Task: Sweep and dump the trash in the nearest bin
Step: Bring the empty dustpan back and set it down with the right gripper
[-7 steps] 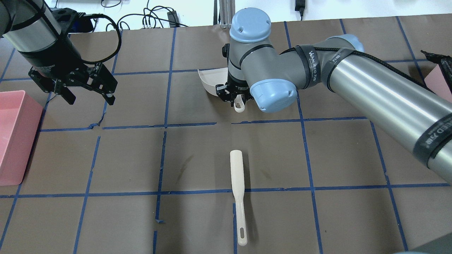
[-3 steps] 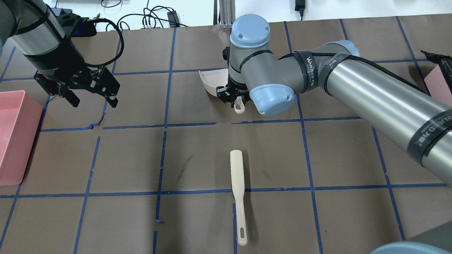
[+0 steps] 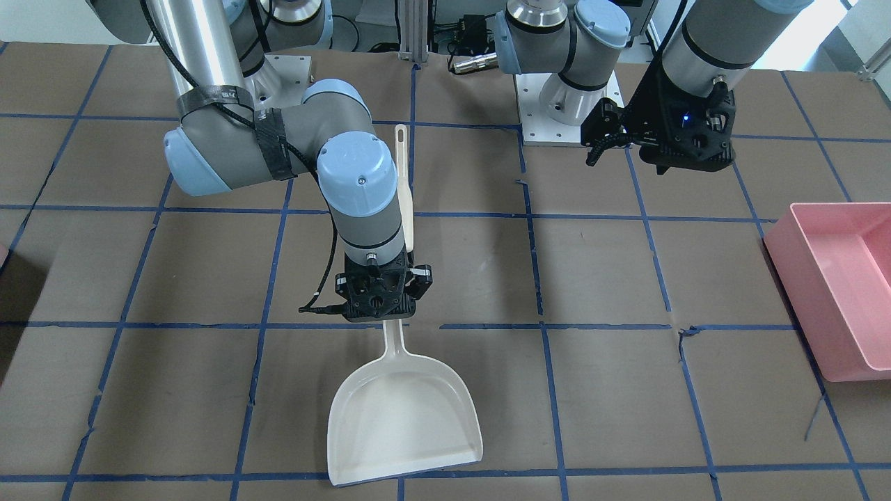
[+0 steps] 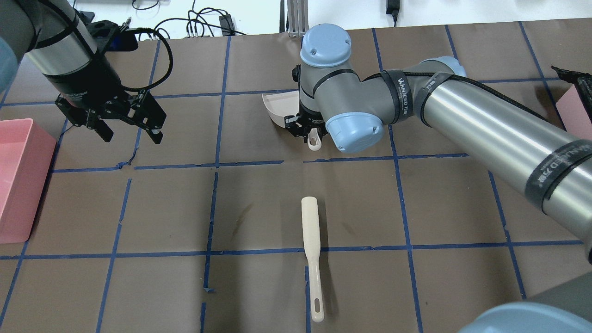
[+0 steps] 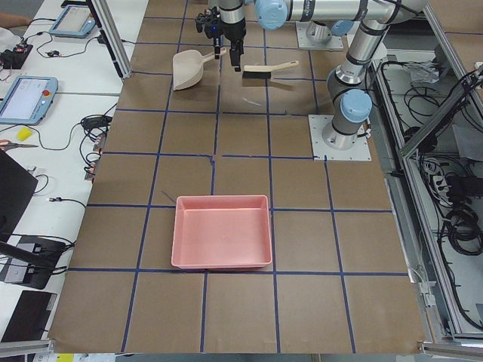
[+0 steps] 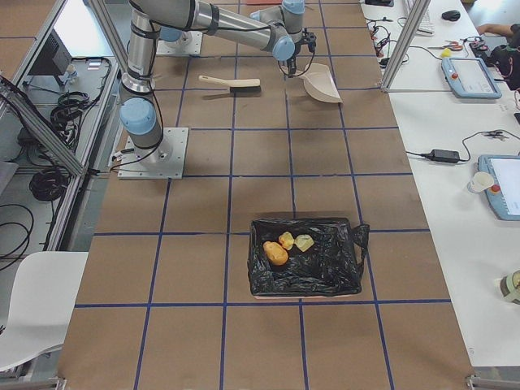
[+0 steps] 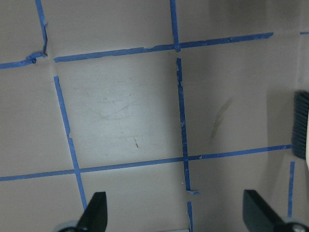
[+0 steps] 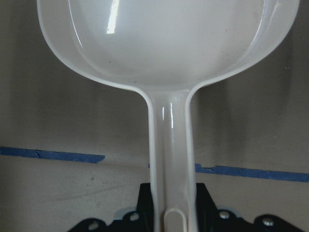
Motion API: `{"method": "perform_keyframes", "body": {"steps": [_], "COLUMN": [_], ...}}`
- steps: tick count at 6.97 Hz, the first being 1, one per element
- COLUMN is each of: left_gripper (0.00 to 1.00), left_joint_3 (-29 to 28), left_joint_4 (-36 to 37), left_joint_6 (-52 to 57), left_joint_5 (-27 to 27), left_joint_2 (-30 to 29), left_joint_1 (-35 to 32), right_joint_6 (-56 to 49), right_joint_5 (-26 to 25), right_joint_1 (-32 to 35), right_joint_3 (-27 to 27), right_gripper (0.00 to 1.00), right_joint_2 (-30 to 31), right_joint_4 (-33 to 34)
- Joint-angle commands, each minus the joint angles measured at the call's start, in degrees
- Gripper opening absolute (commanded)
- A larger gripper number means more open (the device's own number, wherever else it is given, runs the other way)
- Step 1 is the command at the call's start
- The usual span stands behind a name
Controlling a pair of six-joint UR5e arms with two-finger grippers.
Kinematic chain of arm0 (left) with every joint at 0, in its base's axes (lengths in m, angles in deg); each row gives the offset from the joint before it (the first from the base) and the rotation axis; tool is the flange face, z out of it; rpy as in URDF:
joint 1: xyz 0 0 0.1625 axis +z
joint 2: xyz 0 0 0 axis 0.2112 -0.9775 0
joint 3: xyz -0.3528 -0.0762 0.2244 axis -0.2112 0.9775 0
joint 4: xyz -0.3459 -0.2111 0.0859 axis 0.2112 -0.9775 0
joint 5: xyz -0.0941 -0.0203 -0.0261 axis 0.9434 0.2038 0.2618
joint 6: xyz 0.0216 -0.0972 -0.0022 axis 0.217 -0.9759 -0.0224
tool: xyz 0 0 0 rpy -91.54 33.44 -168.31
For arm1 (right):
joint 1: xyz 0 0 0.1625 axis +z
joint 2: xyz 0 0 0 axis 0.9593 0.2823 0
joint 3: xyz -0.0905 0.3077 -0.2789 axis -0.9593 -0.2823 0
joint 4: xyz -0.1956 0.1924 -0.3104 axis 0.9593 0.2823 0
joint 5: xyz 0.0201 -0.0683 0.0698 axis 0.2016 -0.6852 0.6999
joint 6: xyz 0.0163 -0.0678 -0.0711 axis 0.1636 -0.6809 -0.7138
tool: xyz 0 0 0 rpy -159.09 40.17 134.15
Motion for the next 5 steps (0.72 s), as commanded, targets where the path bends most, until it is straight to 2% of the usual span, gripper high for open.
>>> {"method": "perform_keyframes", "body": {"steps": [1, 3, 5], "left_gripper": [1.00, 1.00, 1.00], "left_joint_3": [0.2, 0.1, 0.2], "left_joint_4": [0.0, 0.0, 0.0], "left_joint_6": [0.6, 0.8, 0.8], "left_joint_5": [0.3, 0.5, 0.5], "left_joint_2": [0.1, 0.0, 0.0], "left_joint_1": [-0.2, -0.2, -0.2], "right_joint_6": [0.8, 0.8, -0.2], "right_joint_5": [-0.1, -0.1, -0.1], "right_joint_1": [0.1, -0.2, -2.1], "right_joint_3": [0.0, -0.3, -1.6], "right_gripper": [0.99, 1.00, 1.00], "right_joint_2": [-0.1, -0.1, 2.8], "right_joint_4": [-1.5, -2.7, -5.0]}}
